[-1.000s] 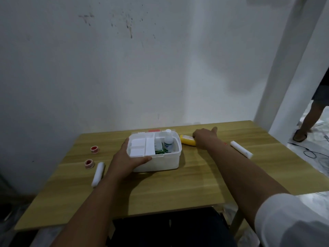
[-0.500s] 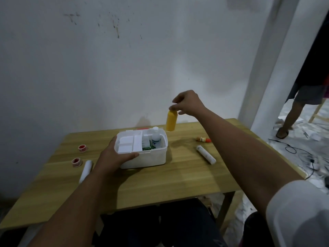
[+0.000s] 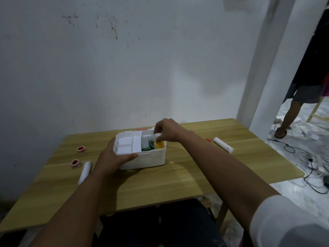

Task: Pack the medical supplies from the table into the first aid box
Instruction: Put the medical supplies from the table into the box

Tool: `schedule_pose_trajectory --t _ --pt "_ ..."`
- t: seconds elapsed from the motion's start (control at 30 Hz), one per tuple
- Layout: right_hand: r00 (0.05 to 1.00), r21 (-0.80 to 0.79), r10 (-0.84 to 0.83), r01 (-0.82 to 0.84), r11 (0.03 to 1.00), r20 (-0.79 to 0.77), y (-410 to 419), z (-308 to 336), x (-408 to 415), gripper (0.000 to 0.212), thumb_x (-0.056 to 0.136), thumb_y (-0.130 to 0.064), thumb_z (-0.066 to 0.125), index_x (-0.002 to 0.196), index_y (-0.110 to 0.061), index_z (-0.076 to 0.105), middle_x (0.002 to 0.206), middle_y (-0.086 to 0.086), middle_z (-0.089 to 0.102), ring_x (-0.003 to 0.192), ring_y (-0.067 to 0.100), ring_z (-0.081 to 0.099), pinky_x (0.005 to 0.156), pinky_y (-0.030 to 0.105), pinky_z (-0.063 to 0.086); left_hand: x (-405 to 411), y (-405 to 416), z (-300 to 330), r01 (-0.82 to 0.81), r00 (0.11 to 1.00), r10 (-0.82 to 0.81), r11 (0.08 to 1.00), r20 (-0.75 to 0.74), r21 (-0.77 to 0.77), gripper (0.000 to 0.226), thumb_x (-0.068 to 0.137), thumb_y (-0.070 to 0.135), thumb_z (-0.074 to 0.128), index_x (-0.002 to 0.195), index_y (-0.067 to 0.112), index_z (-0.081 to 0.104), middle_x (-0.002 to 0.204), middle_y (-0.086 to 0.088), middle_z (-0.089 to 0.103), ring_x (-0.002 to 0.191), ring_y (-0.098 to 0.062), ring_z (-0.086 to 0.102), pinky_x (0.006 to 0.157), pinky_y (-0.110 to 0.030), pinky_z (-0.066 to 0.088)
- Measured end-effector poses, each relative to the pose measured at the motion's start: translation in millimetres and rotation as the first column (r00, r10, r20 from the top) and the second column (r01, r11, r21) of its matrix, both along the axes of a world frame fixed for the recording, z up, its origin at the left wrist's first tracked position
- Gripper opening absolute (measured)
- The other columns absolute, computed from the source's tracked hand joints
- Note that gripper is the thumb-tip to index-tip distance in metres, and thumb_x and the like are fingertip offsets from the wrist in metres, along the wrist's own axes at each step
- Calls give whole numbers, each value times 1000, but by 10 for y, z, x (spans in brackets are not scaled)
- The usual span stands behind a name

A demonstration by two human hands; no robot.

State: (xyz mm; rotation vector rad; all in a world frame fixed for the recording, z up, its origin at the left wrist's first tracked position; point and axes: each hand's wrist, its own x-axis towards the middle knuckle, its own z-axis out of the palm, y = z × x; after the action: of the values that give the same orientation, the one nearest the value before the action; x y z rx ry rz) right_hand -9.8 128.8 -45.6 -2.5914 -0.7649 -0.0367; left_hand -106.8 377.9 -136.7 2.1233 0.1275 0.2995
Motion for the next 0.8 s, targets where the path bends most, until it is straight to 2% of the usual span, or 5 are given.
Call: schedule_pose_trajectory --t 0.33,0.43,0.53,0.67,0.8 --pt "998 -138 47 -42 990 35 11 -15 16 50 73 -23 89 118 -14 70 114 5 68 103 22 63 88 36 56 -32 -21 41 1 1000 -1 1000 11 12 94 66 54 93 138 54 34 146 7 54 117 -14 49 72 -23 44" --pt "999 33 3 -2 999 -37 -114 66 63 52 76 -42 87 117 -14 71 107 2 74 96 16 68 87 31 55 -63 -49 62 3 1000 -3 1000 23 12 88 68 51 93 134 56 35 138 14 52 117 -13 48 71 -21 43" --pt "990 155 -136 127 980 45 -353 190 211 38 89 -47 74 105 -12 76 101 4 76 91 16 67 83 29 52 -71 -67 78 -2 999 2 1000 35 14 73 68 50 93 115 65 40 130 18 50 116 -12 48 75 -26 44" --pt "942 -42 -326 330 943 87 -783 75 496 19 94 -19 63 107 -13 76 110 10 75 101 28 68 89 36 55 -71 -52 62 -6 1000 5 1000 30 2 76 66 53 94 115 68 38 130 20 50 116 -12 49 79 -31 47" --pt "877 -323 -478 468 823 52 -1148 -237 559 18 90 -16 63 107 -16 67 108 6 68 92 28 64 91 43 54 -66 -48 51 -22 1000 22 1000 19 9 81 66 53 93 126 64 40 132 20 48 117 -12 47 78 -30 47"
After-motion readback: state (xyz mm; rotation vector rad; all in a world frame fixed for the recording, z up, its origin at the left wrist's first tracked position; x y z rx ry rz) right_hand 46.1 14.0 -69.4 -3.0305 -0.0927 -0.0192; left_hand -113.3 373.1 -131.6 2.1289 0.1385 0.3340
